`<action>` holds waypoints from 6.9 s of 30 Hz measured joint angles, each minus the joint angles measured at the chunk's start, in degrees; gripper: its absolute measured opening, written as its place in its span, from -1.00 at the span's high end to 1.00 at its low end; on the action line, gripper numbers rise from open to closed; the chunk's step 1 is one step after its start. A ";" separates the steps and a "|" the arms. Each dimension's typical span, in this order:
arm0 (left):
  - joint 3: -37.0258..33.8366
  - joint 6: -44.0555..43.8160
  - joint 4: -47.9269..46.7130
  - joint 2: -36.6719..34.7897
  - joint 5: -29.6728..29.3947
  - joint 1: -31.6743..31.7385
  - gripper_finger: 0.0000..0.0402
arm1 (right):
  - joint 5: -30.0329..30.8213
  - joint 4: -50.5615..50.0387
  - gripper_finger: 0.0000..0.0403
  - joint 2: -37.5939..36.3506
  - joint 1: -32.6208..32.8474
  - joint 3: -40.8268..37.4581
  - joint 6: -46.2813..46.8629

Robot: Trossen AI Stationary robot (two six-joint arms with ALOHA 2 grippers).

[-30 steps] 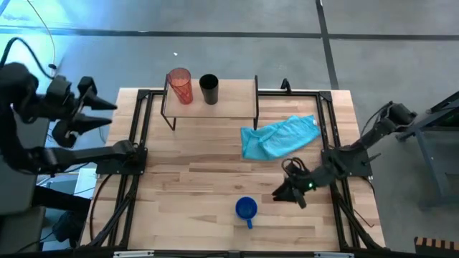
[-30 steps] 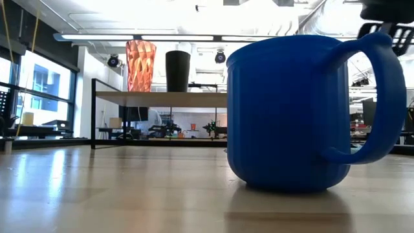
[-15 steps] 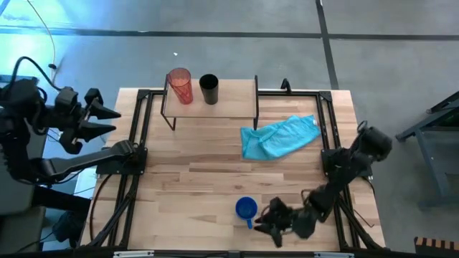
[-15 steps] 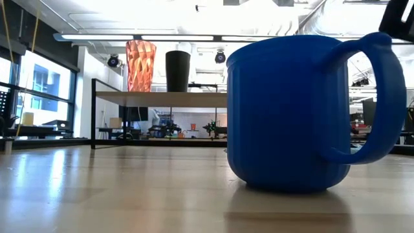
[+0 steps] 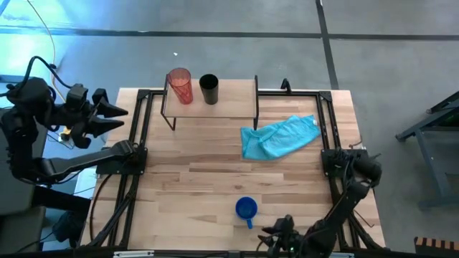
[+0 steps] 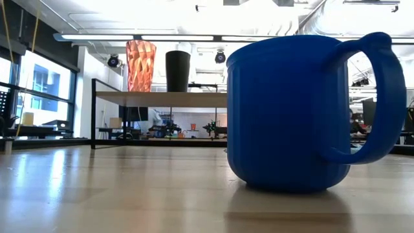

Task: Stack small to large cups/mugs on shelf
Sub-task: Put the blue mug on the shelf

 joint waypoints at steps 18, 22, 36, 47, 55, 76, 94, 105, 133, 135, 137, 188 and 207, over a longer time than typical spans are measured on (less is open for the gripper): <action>0.02 6.84 0.23 -0.01 0.62 -0.01 0.04 | -5.21 -11.35 0.28 7.33 -7.99 14.02 4.86; 0.04 8.53 -0.11 -0.26 1.97 0.00 0.04 | -6.32 -11.72 0.28 7.33 -7.83 14.02 8.43; 0.06 9.74 -0.69 -0.76 2.65 0.00 0.04 | -8.86 -14.70 0.49 7.33 -8.37 14.11 9.21; 0.06 9.24 -0.67 -0.76 2.67 -0.01 0.04 | -8.96 -15.59 0.45 7.23 -8.39 14.09 12.16; 0.06 9.06 -0.65 -0.76 2.69 -0.02 0.04 | -6.70 -22.87 0.21 6.66 -8.13 18.27 12.16; 0.06 9.01 -3.16 -0.78 3.28 -0.01 0.04 | -13.77 -25.80 0.10 6.66 -11.14 18.85 8.83; 0.06 9.23 -3.21 -0.78 3.28 0.00 0.04 | -18.27 -26.58 0.10 6.66 -13.22 18.83 7.63; 0.06 9.25 -3.17 -0.78 3.28 -0.01 0.04 | -23.02 -24.60 0.10 6.66 -14.41 18.83 14.17; 0.06 9.04 -3.16 -0.78 3.28 0.00 0.04 | -30.13 -24.22 0.10 6.68 -18.25 18.87 10.63; 0.06 9.04 -3.16 -0.78 3.28 0.00 0.04 | -31.16 -24.74 0.10 6.68 -18.42 18.89 10.71; 0.06 9.05 -3.16 -0.78 3.29 0.00 0.04 | -32.84 -25.49 0.10 6.68 -18.64 18.89 10.82; 0.06 9.21 -3.20 -0.78 3.28 0.00 0.04 | -34.74 -24.22 0.94 6.32 -26.26 18.98 3.92; 0.06 9.23 -3.50 -0.78 3.28 0.00 0.04 | -29.68 -24.52 0.94 -2.29 -38.39 18.98 -8.19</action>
